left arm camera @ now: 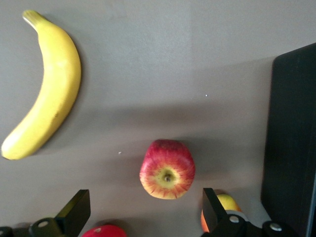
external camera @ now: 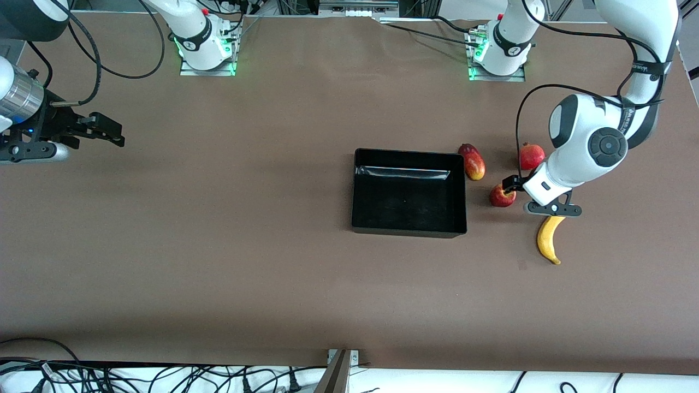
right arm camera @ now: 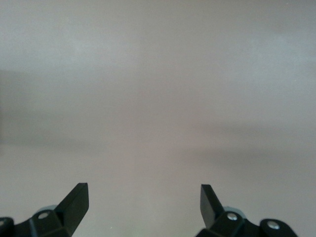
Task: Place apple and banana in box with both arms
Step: 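Lower the left gripper onto the small red apple and grasp it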
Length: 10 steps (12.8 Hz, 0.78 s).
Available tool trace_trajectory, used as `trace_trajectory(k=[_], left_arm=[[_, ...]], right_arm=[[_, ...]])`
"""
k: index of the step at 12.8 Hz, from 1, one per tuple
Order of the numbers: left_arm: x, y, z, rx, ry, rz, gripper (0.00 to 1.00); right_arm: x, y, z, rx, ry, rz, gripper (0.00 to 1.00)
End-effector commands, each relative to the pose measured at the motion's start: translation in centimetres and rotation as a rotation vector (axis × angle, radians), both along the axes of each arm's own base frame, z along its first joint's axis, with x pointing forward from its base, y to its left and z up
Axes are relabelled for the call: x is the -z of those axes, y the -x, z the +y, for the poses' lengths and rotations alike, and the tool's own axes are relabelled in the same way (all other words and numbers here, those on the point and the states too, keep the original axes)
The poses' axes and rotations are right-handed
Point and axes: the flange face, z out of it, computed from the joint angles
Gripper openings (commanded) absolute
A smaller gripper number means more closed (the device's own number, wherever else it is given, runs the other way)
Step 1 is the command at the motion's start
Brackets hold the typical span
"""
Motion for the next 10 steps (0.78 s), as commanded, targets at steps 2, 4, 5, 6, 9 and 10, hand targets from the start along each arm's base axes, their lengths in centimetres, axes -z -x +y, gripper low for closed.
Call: trace_trajectory(k=[2,4,5,6,9,10], left_arm=[[1.2,-0.1,-0.8,-0.016,0.008,-0.019,1.0],[2.8,0.0,-0.8,-0.018,0.009,0.001,1.0],[4.2,-0.1,-0.9,-0.014,0.012,-0.009,1.0],[5.9,0.1,-0.8,-0.016,0.014,-0.003,1.0],[7.6,1.1,-1.2,-0.011,0.016,0.011,1.0],[8.7,0.9,-1.2,-0.009,0.019,0.001,1.0]], right_arm=[[-0.8,0.1,-0.3,-0.02,0.016,-0.034,1.0],[-0.6,-0.3,-0.6,-0.019,0.033,-0.046,1.0],[-0.6,-0.3,-0.6,-0.013,0.032,-0.044,1.0],[-0.6,-0.4,-0.4,-0.015,0.036,-0.049,1.0],[-0.3,-1.1,0.0,-0.018,0.037,-0.042,1.0],[-0.4,-1.1,0.1,-0.013,0.03,-0.041,1.0]])
